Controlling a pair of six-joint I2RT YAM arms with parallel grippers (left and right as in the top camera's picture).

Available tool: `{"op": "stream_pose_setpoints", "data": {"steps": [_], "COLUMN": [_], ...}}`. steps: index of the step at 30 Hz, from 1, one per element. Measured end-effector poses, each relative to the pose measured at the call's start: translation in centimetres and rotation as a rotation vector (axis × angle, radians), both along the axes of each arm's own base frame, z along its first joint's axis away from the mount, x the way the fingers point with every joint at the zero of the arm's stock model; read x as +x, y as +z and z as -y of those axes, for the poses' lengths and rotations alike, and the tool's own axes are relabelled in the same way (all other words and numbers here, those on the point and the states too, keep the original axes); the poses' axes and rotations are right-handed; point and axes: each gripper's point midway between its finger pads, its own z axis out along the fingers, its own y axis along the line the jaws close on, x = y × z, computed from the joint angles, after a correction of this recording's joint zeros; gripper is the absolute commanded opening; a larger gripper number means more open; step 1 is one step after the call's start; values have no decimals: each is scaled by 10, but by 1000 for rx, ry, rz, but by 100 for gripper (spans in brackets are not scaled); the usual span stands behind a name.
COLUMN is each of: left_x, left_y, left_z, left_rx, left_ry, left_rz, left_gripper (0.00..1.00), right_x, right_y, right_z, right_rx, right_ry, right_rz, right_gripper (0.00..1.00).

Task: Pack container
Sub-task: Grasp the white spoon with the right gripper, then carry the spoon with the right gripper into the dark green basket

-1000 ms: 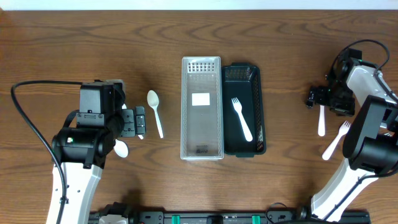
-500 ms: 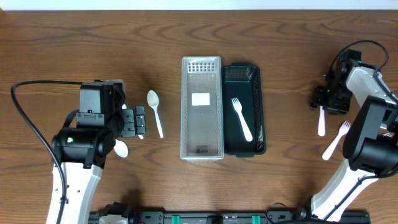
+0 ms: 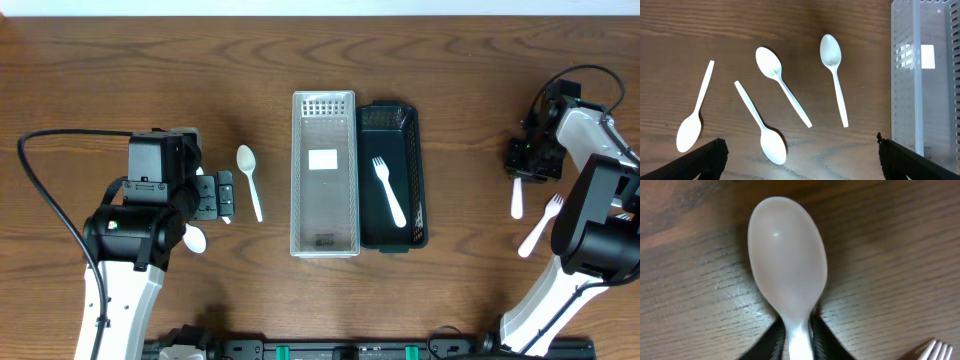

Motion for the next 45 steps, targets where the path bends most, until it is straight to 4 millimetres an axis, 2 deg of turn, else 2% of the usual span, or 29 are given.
{"op": "stream_pose_setpoints", "data": {"steps": [5, 9, 12, 15, 18, 22, 24, 25, 27, 28, 31, 34, 38, 42, 45], "left_x": [0, 0, 0, 0, 0, 0, 0, 0, 0, 0, 0, 0, 0, 0, 0], "left_y": [0, 0, 0, 0, 0, 0, 0, 0, 0, 0, 0, 0, 0, 0, 0], "left_z": [0, 0, 0, 0, 0, 0, 0, 0, 0, 0, 0, 0, 0, 0, 0], "left_rx": [0, 0, 0, 0, 0, 0, 0, 0, 0, 0, 0, 0, 0, 0, 0], "left_ry": [0, 0, 0, 0, 0, 0, 0, 0, 0, 0, 0, 0, 0, 0, 0], "left_rz": [0, 0, 0, 0, 0, 0, 0, 0, 0, 0, 0, 0, 0, 0, 0], "left_gripper": [98, 98, 98, 98, 98, 98, 98, 98, 98, 98, 98, 98, 98, 98, 98], "right_x": [0, -3, -9, 5, 31, 59, 59, 57, 46, 43, 32, 23, 19, 10, 8], "right_y": [0, 2, 7, 24, 63, 142, 185, 196, 219, 221, 213, 189, 136, 88, 71], "right_z": [1, -2, -11, -28, -57, -117, -160, -172, -213, -223, -258, -274, -278, -272, -271], "right_rx": [-5, -6, 1, -4, -15, -16, 10, 24, 64, 76, 101, 99, 70, 30, 20], "right_ry": [-7, -3, 19, 71, 138, 239, 296, 310, 365, 377, 404, 400, 377, 361, 352], "right_rz": [1, -19, -59, -36, 69, 303, 428, 455, 513, 519, 497, 432, 314, 189, 152], "right_gripper": [4, 4, 4, 4, 5, 8, 9, 9, 9, 9, 9, 9, 12, 16, 36]}}
